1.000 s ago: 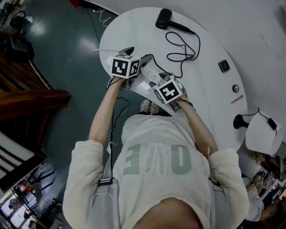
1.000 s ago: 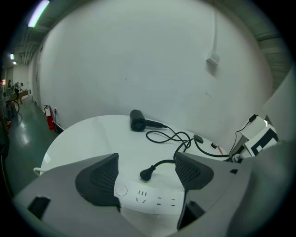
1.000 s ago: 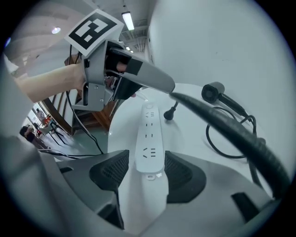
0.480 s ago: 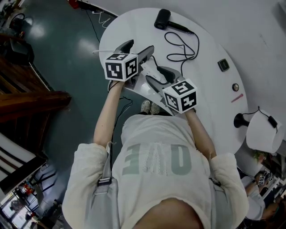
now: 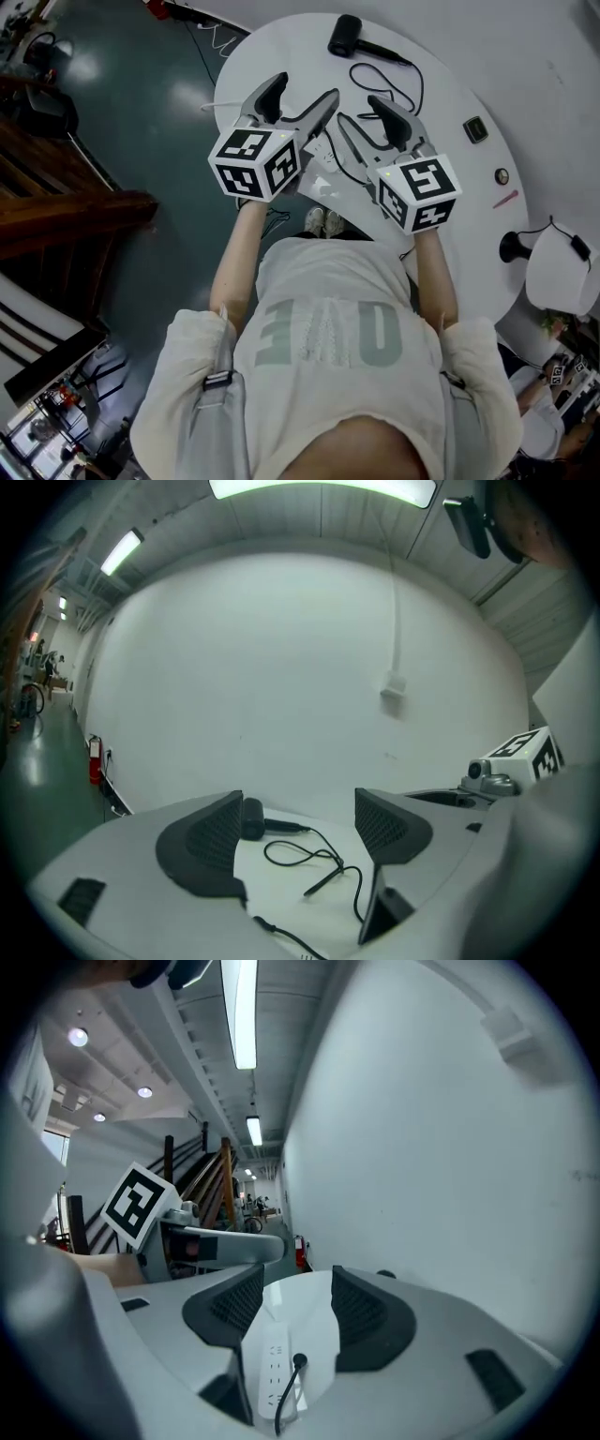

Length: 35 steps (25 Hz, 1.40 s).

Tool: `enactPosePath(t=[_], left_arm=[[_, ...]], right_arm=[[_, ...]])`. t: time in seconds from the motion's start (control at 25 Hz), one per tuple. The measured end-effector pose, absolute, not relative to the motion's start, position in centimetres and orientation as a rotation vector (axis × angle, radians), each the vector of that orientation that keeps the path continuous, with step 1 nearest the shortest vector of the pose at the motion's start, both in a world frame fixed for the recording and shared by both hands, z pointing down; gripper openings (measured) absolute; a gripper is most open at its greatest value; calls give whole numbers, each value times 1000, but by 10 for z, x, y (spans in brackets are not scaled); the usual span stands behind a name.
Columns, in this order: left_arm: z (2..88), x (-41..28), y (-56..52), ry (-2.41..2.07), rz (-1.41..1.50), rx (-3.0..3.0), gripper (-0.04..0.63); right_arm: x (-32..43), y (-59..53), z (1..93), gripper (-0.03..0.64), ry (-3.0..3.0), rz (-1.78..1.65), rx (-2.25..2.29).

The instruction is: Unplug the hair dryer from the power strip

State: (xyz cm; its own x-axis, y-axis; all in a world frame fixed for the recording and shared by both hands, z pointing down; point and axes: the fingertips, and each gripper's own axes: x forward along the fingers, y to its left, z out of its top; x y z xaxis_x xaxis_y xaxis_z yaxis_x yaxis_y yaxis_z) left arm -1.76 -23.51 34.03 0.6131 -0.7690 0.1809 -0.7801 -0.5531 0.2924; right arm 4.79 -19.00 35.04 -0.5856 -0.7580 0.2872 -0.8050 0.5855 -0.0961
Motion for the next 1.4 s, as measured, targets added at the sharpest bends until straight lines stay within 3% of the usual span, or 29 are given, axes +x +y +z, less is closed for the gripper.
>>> enactPosePath(t=[0.28,0.56,0.6,0.64,0.68,0.72,1.4], left_arm=[[267,-32,-218,-1338,-177,2591,376],[224,-38,-182,-1464,-287,2679,303],[221,-40,-179,-1502,-296,2681,265],[219,-43,-177,-1555,-301,2680,189],[218,-46,-175,-1614,-303,2681,61],[217,-48,-173,-1663,-299,2687,14],[212,-62,-168,-1782,-339,2702,12]], right_arm=[[63,-181,270,219,-2711,141,1522],[82,-160,229,101,-2719,-59,1738],[84,-159,226,84,-2710,-81,1765],[86,-157,224,72,-2702,-100,1788],[88,-156,222,63,-2696,-116,1807],[89,-155,220,55,-2691,-130,1823],[74,-159,235,20,-2631,-164,1765]])
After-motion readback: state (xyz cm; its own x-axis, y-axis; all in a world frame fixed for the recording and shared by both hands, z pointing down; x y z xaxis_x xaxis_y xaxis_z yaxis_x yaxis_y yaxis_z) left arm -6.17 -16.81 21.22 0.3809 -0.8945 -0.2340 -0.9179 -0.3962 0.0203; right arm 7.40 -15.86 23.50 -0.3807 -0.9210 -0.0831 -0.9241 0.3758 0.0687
